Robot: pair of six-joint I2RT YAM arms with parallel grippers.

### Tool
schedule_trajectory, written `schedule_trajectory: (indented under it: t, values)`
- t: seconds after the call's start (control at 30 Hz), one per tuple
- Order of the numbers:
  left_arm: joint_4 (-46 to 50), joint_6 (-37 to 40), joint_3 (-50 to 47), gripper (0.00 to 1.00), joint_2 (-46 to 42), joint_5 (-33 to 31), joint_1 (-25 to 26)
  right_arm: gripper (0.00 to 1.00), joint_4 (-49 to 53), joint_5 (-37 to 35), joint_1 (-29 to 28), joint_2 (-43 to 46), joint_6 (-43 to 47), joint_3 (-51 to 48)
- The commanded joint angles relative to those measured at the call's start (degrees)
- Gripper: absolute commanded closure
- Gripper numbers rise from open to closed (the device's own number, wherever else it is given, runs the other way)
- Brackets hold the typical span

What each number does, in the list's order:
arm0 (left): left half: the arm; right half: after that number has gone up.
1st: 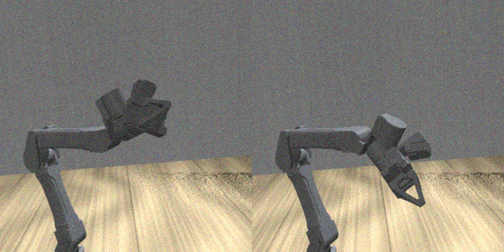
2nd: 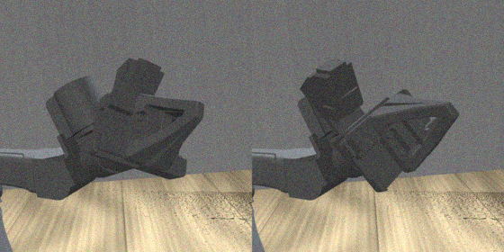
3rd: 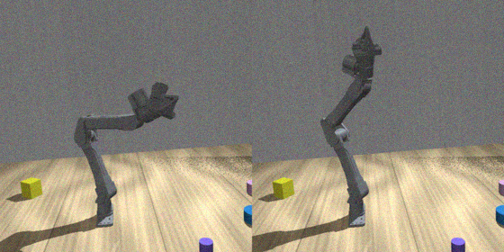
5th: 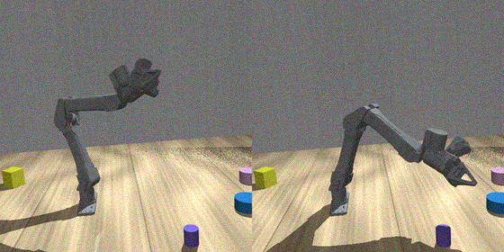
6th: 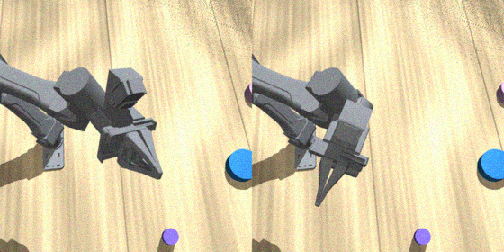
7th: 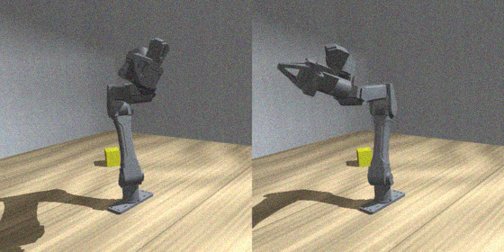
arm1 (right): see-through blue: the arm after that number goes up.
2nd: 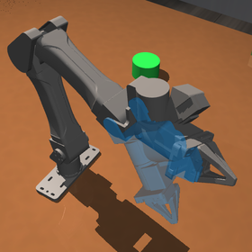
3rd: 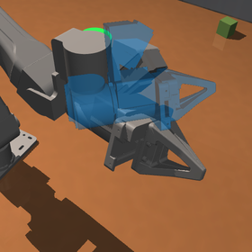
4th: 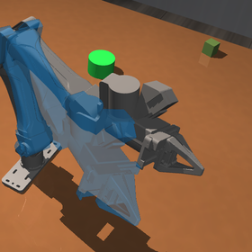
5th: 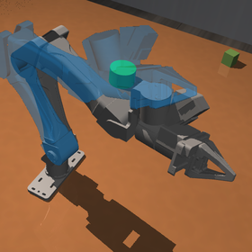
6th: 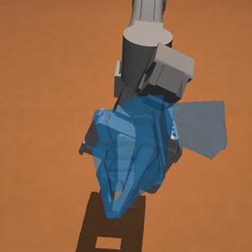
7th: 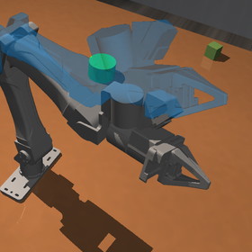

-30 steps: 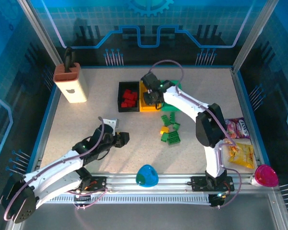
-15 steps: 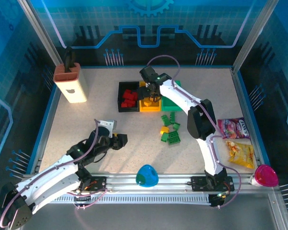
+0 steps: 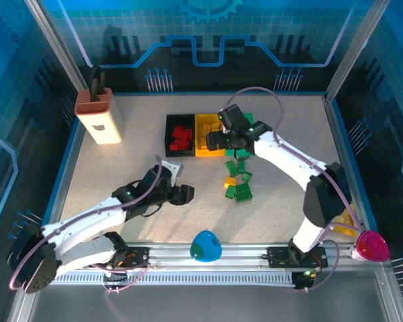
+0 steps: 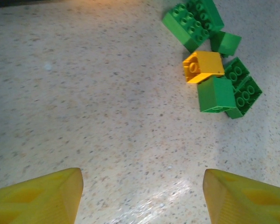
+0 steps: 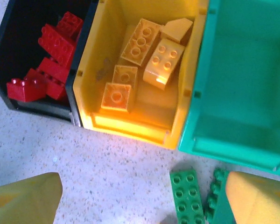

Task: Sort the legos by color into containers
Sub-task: Place the lego in the container, then pick up the lego from the center of the table.

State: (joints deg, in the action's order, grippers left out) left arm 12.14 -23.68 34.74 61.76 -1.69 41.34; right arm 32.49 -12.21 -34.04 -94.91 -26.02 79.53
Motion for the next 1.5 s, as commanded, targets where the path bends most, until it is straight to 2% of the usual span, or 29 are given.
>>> schedule_trajectory:
  t: [0.0,0.07,0.17,0.37,0.6,0.7,0.8,0.9,1.2,1.47]
  values:
    - [-1.70,2.99,6.36,0.25,6.22,6.63,0.90,0.08,-3.34,-1.40,0.75,5.52,-2.74,-7.08]
    - [-0.98,3.42,10.05,0.19,10.73,7.41,1.59,0.07,-4.46,-2.16,1.31,9.50,-4.10,-11.48]
    - [0.34,4.12,15.41,0.17,17.10,6.88,2.59,0.05,-5.26,-2.03,3.05,15.88,-6.25,-17.56]
    - [5.97,5.81,26.52,0.17,29.13,5.31,3.83,0.02,-6.03,-2.82,6.71,29.57,-8.25,-28.72]
    - [13.87,7.99,39.71,0.20,41.86,3.66,5.84,0.01,-2.59,-1.43,12.16,41.08,-8.67,-37.87]
    - [19.60,9.13,46.75,0.20,47.37,0.92,7.19,0.01,-2.44,-0.04,14.03,44.90,-9.27,-41.06]
    - [25.62,8.82,53.57,0.21,52.89,-2.61,8.13,0.01,-1.58,0.66,15.80,47.48,-9.32,-42.49]
    - [27.97,7.66,56.52,0.21,56.17,-3.22,8.14,0.01,-1.38,1.95,17.28,49.14,-9.13,-43.34]
    - [27.30,5.70,59.01,0.26,60.14,-2.24,8.15,0.01,-1.89,4.09,19.08,50.66,-9.03,-45.22]
    - [28.35,4.90,63.00,0.33,62.80,-2.16,8.14,0.01,-2.05,4.52,19.06,52.53,-9.85,-46.57]
